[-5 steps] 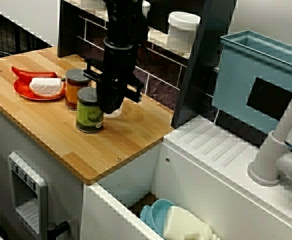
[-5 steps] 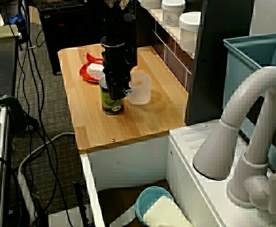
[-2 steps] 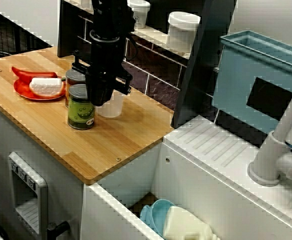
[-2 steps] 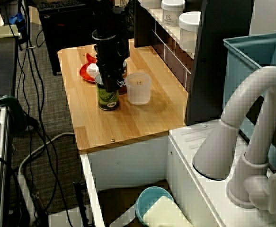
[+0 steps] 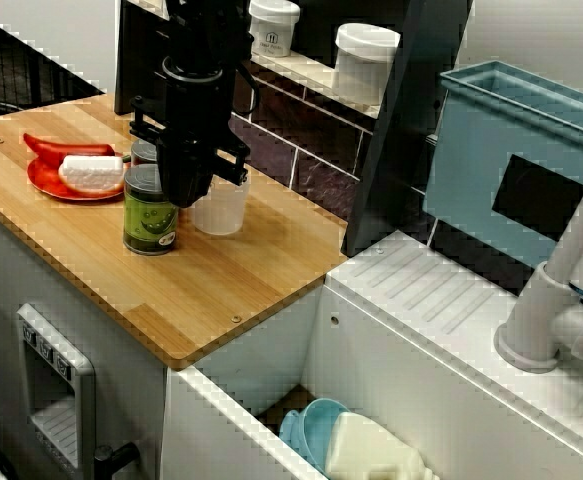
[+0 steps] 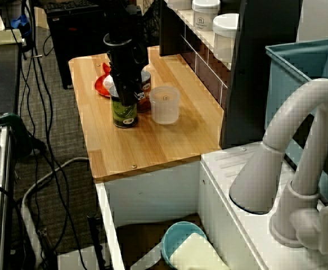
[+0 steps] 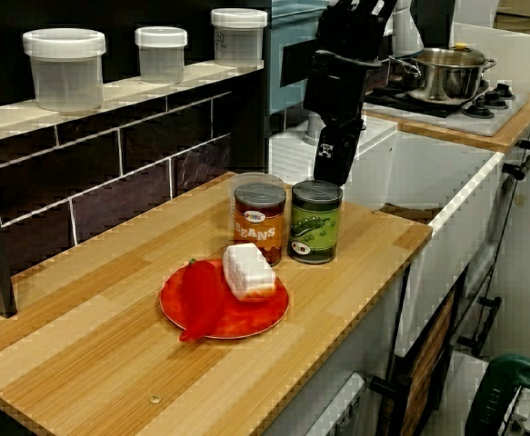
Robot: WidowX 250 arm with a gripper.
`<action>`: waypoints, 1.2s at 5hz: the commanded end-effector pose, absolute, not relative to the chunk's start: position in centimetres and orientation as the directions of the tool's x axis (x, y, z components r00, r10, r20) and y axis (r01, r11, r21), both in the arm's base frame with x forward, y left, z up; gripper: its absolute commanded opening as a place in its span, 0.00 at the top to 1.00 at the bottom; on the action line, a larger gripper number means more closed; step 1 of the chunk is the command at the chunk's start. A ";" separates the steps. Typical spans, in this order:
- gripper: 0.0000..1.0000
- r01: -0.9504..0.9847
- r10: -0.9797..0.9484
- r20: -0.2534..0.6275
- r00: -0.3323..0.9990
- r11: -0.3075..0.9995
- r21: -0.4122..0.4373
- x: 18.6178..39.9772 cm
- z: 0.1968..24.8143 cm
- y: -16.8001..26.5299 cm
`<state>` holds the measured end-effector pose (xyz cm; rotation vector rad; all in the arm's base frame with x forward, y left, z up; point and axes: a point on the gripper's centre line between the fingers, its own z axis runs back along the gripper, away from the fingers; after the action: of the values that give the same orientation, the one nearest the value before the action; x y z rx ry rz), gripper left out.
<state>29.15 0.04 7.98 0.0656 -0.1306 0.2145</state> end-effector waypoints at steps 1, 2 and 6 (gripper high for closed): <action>1.00 -0.217 0.215 0.141 0.967 0.976 -0.001 29.0 10.6 0.0; 1.00 -0.213 0.215 0.135 0.967 0.977 -0.027 28.9 12.0 -0.1; 1.00 -0.287 0.280 0.151 0.948 0.958 0.026 25.5 10.6 6.7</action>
<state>25.49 6.24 9.10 0.0401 -0.1022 0.2870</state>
